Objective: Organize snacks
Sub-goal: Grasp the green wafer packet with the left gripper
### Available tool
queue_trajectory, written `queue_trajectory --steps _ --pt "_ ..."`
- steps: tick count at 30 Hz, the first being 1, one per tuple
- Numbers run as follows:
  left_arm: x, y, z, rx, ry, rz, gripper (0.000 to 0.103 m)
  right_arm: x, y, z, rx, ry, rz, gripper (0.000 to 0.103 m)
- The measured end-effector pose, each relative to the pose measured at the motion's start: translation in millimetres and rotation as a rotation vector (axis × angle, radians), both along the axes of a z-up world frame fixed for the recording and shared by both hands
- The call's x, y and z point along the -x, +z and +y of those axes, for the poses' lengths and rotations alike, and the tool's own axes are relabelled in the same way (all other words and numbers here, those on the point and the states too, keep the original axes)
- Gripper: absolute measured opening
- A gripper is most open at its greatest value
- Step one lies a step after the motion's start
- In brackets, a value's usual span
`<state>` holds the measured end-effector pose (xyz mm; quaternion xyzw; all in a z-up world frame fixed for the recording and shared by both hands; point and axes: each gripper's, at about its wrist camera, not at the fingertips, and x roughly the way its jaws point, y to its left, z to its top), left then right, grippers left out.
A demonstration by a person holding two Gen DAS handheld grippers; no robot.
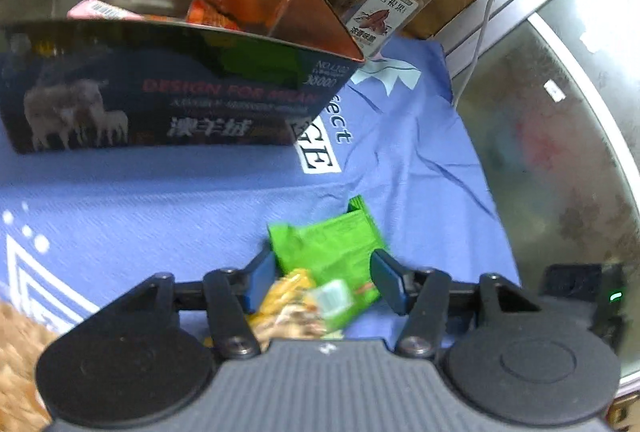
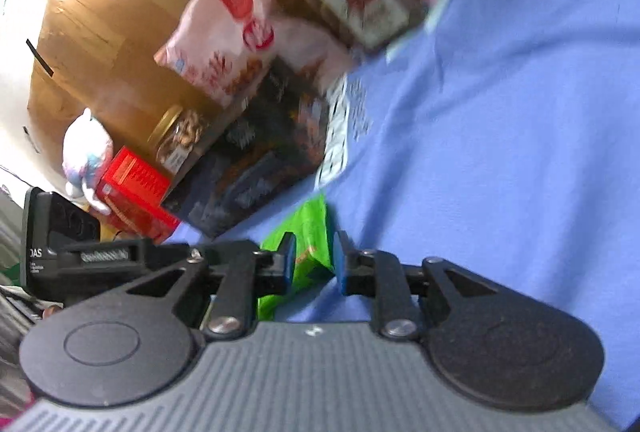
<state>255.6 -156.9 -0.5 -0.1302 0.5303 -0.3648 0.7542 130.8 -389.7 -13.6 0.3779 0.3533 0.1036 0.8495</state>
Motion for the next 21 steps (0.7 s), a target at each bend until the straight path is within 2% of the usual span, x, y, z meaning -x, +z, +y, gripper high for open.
queue_trajectory --steps 1,3,5,10,13,16,21 --pt "1.7 0.1 -0.6 -0.002 0.005 -0.007 0.054 -0.4 -5.7 3.6 -0.018 0.007 -0.012 0.022" --pt "4.9 0.3 -2.4 -0.006 0.011 -0.023 0.053 2.1 -1.7 11.6 0.015 0.015 -0.033 0.026" --pt "6.8 1.1 -3.3 -0.015 0.024 -0.036 0.042 3.5 -3.5 13.3 -0.018 0.032 -0.041 0.021" --pt "12.4 13.3 -0.8 0.024 0.012 -0.075 0.037 14.7 4.8 14.2 0.009 0.015 -0.078 0.02" --pt "17.4 29.5 3.1 0.05 0.006 -0.136 0.036 18.2 14.3 10.6 0.0 0.004 -0.117 0.02" --pt "20.6 50.6 7.8 0.059 0.005 -0.235 0.036 15.8 30.6 14.9 0.028 0.014 -0.177 0.019" --pt "8.9 80.1 25.9 0.082 0.056 -0.354 0.037 -9.8 60.8 31.0 0.093 0.042 -0.275 0.019"
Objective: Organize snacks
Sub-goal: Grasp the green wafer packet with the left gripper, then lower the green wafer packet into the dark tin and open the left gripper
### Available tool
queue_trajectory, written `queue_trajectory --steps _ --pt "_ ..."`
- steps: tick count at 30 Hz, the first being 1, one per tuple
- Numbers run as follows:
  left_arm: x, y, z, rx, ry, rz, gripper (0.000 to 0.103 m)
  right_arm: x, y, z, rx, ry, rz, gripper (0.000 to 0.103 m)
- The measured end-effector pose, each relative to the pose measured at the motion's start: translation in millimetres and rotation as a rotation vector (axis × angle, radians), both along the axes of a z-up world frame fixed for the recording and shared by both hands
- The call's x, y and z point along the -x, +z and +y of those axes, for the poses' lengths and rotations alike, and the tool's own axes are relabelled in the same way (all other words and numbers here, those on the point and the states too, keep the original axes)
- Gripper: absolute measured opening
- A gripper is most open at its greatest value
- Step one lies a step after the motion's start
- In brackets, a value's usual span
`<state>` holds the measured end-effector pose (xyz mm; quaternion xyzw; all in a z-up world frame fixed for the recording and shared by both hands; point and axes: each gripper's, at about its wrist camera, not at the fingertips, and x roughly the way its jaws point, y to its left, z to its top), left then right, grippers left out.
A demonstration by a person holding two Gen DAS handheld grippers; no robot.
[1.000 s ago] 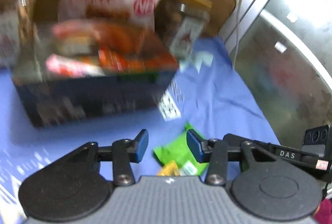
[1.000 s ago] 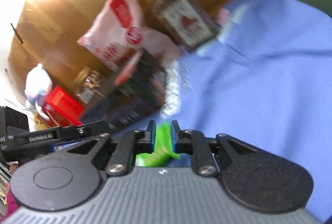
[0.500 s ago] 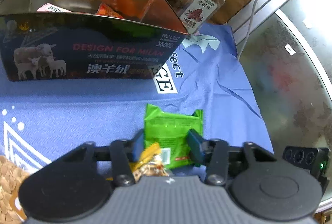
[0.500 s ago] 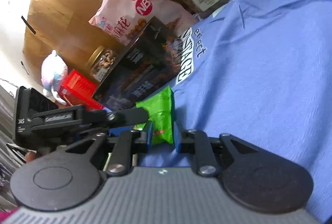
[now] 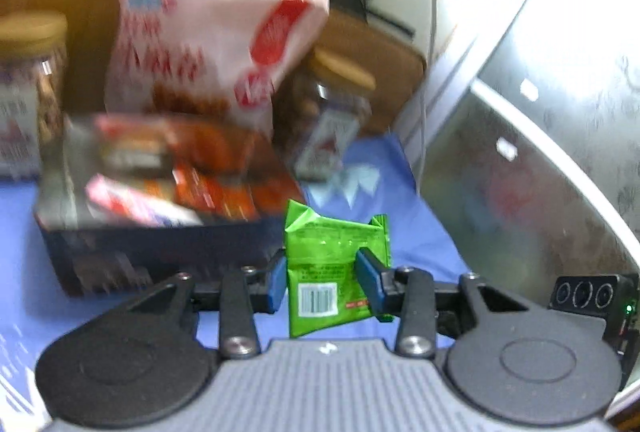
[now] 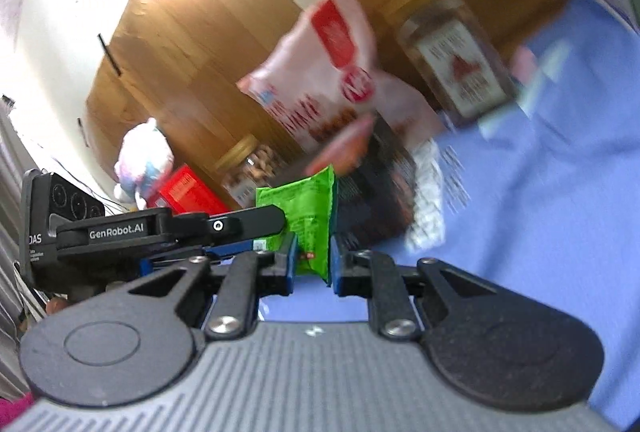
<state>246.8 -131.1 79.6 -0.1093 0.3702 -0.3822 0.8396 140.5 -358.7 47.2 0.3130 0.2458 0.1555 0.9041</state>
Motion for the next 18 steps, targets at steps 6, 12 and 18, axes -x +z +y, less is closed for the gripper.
queue_trajectory --steps 6,12,18 --pt "-38.7 15.0 15.3 -0.033 0.118 -0.087 0.037 -59.7 17.0 29.9 0.14 0.041 -0.093 0.018" --pt "-74.7 -10.8 24.8 -0.139 0.218 -0.078 0.035 -115.7 1.3 60.7 0.255 0.089 -0.083 0.016" --pt "-86.7 -33.7 30.8 -0.207 0.31 -0.064 0.034 -128.8 -7.3 84.4 0.375 0.103 -0.093 0.016"
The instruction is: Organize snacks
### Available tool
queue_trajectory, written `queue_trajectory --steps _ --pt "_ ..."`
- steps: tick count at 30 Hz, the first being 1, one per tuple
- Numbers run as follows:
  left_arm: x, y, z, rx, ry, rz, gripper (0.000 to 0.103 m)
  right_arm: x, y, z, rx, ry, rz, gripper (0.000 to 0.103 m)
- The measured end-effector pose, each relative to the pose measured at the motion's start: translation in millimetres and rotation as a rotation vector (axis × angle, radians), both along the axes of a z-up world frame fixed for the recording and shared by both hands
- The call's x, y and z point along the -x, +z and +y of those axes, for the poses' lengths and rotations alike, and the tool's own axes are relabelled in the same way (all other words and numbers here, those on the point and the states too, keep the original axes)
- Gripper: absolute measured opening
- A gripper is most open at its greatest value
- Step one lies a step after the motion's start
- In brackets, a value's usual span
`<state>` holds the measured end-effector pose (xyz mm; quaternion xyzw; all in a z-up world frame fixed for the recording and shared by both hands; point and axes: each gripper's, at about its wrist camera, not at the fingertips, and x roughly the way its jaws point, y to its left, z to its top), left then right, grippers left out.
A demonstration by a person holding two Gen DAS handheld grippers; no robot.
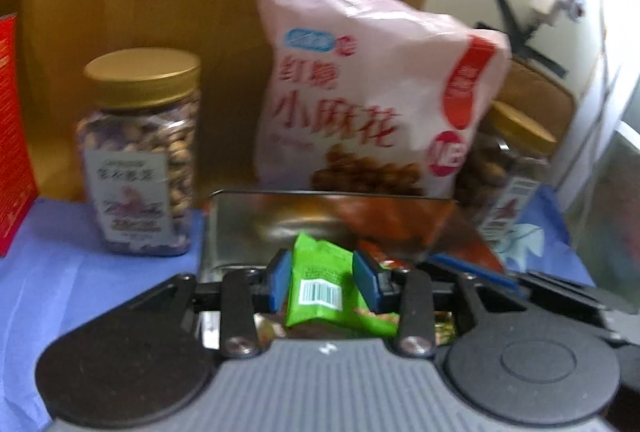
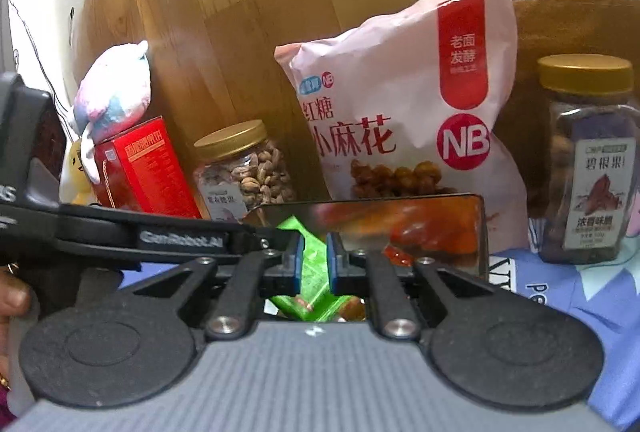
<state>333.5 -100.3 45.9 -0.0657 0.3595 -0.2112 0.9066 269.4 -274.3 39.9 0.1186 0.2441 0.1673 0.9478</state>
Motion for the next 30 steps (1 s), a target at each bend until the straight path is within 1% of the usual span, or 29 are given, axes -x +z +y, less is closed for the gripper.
queue_trajectory --steps 2,6,8,10,11,12,14,15,16,17,18,20,22,25,27,30 --pt "2.4 1.0 6.4 0.02 0.005 -0.001 0.034 4.1 1.1 -6.1 -0.031 -0.011 0.006 0.016" --pt "19.5 15.9 23.0 0.049 0.025 -0.042 0.034 22.7 6.1 -15.5 -0.078 -0.034 0.008 0.017" --pt "31.0 22.9 33.1 0.081 0.026 -0.041 0.034 33.3 9.1 -16.0 -0.111 -0.024 0.016 0.017" --pt "47.5 25.2 44.3 0.115 0.006 -0.026 0.034 45.8 9.9 -14.7 -0.145 0.002 0.03 0.017" --pt "56.2 24.8 49.0 0.124 -0.005 -0.015 0.037 53.7 9.4 -13.3 -0.163 0.024 0.044 0.018" --pt "66.6 22.5 53.8 0.134 -0.02 -0.002 0.038 61.8 8.1 -11.8 -0.182 0.052 0.059 0.022" --pt "88.2 13.2 60.8 0.143 -0.058 0.034 0.038 77.0 3.6 -5.9 -0.208 0.098 0.088 0.038" --pt "96.3 8.2 61.7 0.143 -0.075 0.053 0.038 86.5 0.6 -1.9 -0.213 0.124 0.1 0.041" --pt "106.0 2.8 63.0 0.143 -0.095 0.071 0.038 96.2 -2.2 3.5 -0.201 0.147 0.107 0.041" --pt "115.2 -2.7 63.8 0.142 -0.116 0.088 0.038 105.4 -4.4 10.1 -0.168 0.164 0.109 0.043" --pt "122.7 -6.8 64.1 0.139 -0.134 0.099 0.038 114.7 -6.1 17.8 -0.119 0.177 0.107 0.047" --pt "136.8 -13.6 62.3 0.124 -0.166 0.107 0.047 132.0 -8.9 33.6 -0.025 0.192 0.093 0.051" --pt "145.9 -17.7 58.3 0.098 -0.18 0.096 0.051 144.3 -11.2 49.9 0.054 0.221 0.085 0.051" --pt "151.4 -20.6 50.3 0.069 -0.203 0.099 0.053 147.7 -14.8 72.1 0.189 0.226 0.084 0.051" --pt "156.1 -21.7 44.9 0.029 -0.206 0.092 0.053 147.1 -18.9 81.7 0.273 0.221 0.074 0.051" --pt "160.5 -27.8 39.0 -0.007 -0.213 0.102 0.051 142.5 -23.8 87.6 0.326 0.217 0.071 0.052"
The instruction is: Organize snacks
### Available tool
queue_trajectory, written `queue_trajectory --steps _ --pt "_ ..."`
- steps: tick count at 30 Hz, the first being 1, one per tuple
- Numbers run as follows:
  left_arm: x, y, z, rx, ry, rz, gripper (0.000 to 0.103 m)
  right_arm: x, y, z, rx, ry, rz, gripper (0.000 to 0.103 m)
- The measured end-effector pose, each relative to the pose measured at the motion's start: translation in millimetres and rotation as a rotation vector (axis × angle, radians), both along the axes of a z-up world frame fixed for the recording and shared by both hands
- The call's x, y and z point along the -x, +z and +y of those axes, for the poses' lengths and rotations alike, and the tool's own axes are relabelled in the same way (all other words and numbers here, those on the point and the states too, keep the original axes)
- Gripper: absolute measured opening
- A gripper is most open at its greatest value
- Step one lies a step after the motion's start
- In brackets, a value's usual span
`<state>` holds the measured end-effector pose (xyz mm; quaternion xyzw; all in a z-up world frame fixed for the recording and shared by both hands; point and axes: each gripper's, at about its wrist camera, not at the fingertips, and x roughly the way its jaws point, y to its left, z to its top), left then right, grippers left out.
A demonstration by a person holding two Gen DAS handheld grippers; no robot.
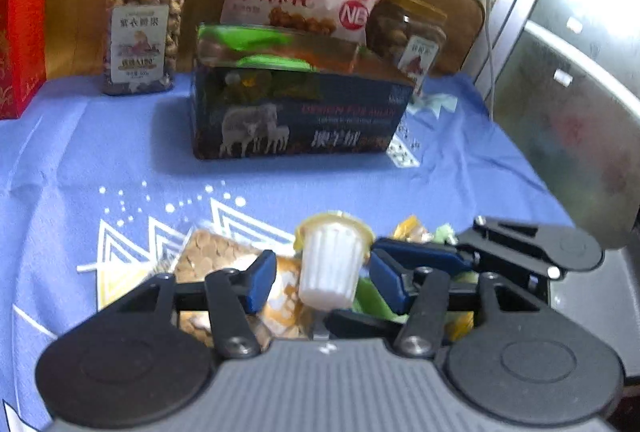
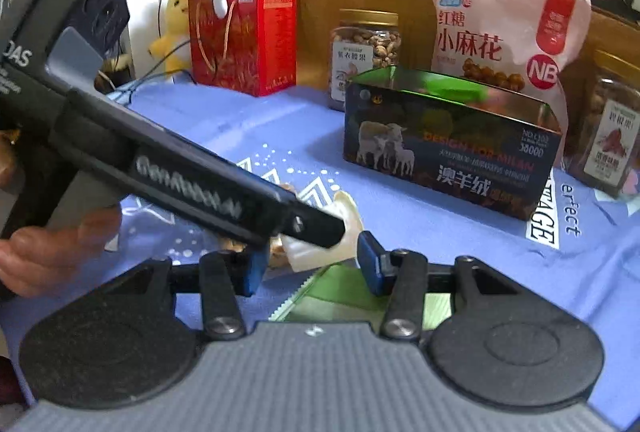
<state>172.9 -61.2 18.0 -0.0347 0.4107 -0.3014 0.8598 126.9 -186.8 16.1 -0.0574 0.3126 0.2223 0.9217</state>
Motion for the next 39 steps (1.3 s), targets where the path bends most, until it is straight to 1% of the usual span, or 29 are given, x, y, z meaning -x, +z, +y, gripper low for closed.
queue_trajectory --steps 3,4,5,8,16,21,25,29,32,35,39 --pt "4.8 -1.8 -3.9 -0.023 -0.003 -0.025 0.047 1.9 -5.0 -1.3 0.013 -0.008 -0.003 0.052" --pt "4.8 -2.0 -4.4 -0.022 -0.009 -0.022 0.04 0.9 -6.0 -0.4 0.014 -0.009 -0.004 0.052" --pt "4.2 -2.9 -4.7 -0.016 -0.015 -0.012 0.035 -0.5 -7.1 0.3 0.011 -0.009 -0.005 0.052" --pt "1.5 -3.2 -4.1 -0.012 -0.001 -0.002 0.034 -0.5 -9.7 4.3 0.02 -0.015 -0.014 0.053" --pt "4.0 3.1 -4.1 0.004 0.039 0.004 0.033 4.7 -8.4 3.1 0.001 -0.035 -0.054 0.043" --pt "10.5 18.2 -5.4 0.015 0.053 -0.036 0.033 14.9 -1.1 2.3 -0.025 -0.058 -0.111 0.042" --pt "5.9 40.1 -15.4 0.024 0.041 -0.093 0.033 17.0 12.7 0.2 -0.003 -0.075 -0.193 0.041" --pt "-15.7 60.2 -37.7 0.025 0.012 -0.149 0.033 5.3 30.0 -11.5 0.028 -0.104 -0.27 0.042" --pt "-41.8 68.6 -57.6 0.029 0.001 -0.177 0.033 -16.0 40.3 -27.2 0.043 -0.131 -0.301 0.042" --pt "-73.8 68.3 -76.8 0.043 0.0 -0.174 0.033 -47.1 45.7 -49.9 0.015 -0.164 -0.291 0.041" --pt "-109.2 59.5 -96.2 0.047 0.016 -0.148 0.033 -85.1 41.6 -71.4 -0.01 -0.201 -0.26 0.041"
